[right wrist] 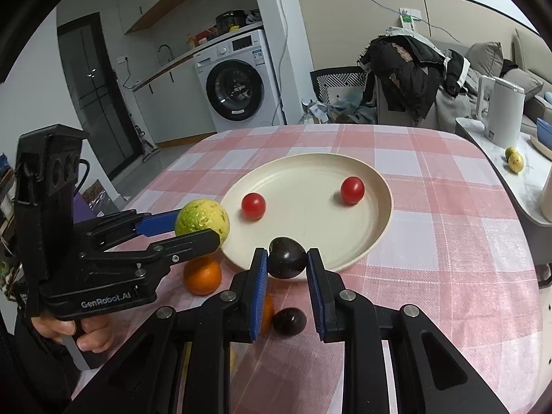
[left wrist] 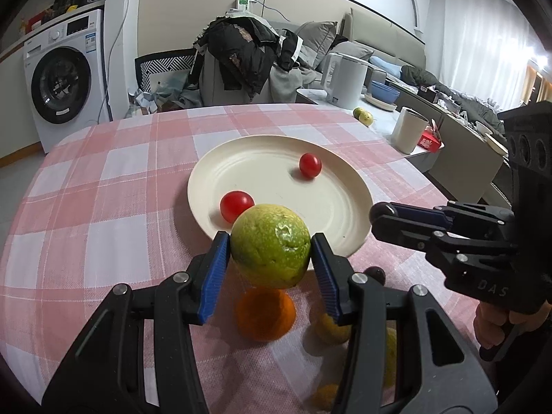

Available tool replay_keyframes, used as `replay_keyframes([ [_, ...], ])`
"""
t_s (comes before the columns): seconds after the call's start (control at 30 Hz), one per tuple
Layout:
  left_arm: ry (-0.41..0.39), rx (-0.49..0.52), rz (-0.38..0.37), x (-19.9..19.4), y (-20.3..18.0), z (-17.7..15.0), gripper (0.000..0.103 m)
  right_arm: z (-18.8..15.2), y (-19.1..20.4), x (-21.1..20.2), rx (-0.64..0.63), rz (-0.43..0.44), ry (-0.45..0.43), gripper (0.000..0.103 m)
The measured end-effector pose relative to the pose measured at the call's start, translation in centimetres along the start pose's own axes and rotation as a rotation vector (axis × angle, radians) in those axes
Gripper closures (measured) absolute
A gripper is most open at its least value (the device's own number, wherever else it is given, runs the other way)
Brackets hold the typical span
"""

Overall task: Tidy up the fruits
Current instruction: 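Lower the green citrus and dark plum onto the plate and open both tools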

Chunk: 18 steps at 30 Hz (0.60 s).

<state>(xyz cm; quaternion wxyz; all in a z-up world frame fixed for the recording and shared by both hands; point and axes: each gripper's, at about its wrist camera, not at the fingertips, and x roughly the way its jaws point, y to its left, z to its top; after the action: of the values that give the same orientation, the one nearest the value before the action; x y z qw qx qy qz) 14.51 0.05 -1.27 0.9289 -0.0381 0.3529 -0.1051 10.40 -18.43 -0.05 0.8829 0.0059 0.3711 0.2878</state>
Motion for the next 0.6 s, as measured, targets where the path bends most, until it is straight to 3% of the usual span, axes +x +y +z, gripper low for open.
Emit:
replay_keyframes([
  [0.4,-0.003,0.001,0.004,0.8,0.1,0.1,0.057,0.0,-0.8,2.1,0.038,-0.047,0.034,0.079],
  [0.6,-0.002,-0.009,0.014,0.6,0.2,0.1,0.055,0.0,-1.0,1.4,0.042,-0.085,0.015,0.058],
])
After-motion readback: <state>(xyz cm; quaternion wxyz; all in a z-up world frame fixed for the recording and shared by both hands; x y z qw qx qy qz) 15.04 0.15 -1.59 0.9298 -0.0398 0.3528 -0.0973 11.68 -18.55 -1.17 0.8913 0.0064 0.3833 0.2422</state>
